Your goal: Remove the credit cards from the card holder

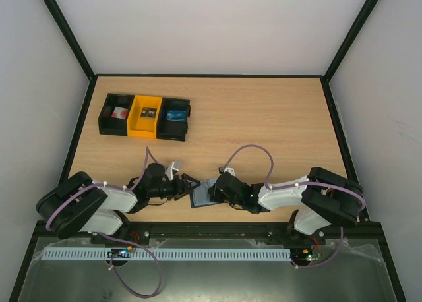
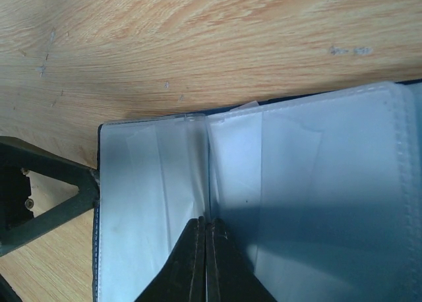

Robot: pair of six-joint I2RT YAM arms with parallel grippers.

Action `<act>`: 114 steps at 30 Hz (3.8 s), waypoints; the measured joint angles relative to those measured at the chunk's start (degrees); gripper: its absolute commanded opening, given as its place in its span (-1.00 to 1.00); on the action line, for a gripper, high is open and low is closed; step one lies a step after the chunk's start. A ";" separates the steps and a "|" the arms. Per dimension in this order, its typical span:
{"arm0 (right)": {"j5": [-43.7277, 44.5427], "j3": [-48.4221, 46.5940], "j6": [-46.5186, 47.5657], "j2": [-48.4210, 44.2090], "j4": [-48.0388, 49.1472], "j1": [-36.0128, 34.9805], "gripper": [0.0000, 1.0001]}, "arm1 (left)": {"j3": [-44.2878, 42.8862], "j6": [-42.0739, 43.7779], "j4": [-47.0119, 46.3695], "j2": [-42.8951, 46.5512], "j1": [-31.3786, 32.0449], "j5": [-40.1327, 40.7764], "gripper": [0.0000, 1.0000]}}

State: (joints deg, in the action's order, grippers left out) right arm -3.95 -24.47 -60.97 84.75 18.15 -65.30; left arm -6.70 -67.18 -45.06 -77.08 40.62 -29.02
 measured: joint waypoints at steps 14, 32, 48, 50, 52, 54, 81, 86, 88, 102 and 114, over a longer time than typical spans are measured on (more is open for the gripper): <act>-0.02 0.72 -0.55 0.00 1.42 0.00 -0.96 | -0.09 -0.66 -4.70 -4.13 0.46 -0.70 0.15; -0.09 2.10 -1.11 -0.17 4.07 0.00 -0.85 | -3.58 1.33 4.37 2.36 4.59 1.01 0.15; -1.49 4.66 -1.05 -1.20 7.91 0.00 -0.74 | -5.60 0.44 3.78 1.03 6.05 0.76 0.16; -1.51 4.85 -1.14 -1.62 7.89 0.00 -0.71 | -6.10 0.07 3.76 0.44 6.45 0.72 0.17; -1.44 5.57 -1.16 -2.86 7.50 -0.04 -0.65 | -6.91 -0.07 3.78 0.11 6.93 0.72 0.19; -1.20 6.29 -1.16 -4.39 6.78 -0.04 -0.58 | -7.76 -0.07 3.76 -0.02 7.26 0.72 0.19; 12.81 14.82 -4.94 -46.64 -15.80 -0.09 -0.41 | -17.66 -0.35 1.20 -11.82 10.75 0.02 0.20; 13.62 14.82 -5.14 -49.40 -18.27 -0.09 -0.34 | -17.64 0.50 2.73 -11.04 10.12 0.44 0.20; 13.60 14.82 -5.09 -48.92 -18.73 -0.09 -0.30 | -17.44 1.01 3.72 -9.97 9.62 0.79 0.20; 12.70 9.51 -0.92 -29.64 -18.10 0.55 -0.29 | -10.19 2.34 8.13 1.01 5.68 4.07 0.17; 7.13 6.62 1.60 -15.21 -10.86 1.27 -0.69 | -7.87 2.80 9.07 1.18 5.57 4.04 0.07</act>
State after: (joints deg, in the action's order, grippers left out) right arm 3.18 -17.85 -59.37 69.54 7.29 -64.03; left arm -14.57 -64.38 -35.99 -75.90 46.19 -24.97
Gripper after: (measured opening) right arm 0.201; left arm 0.548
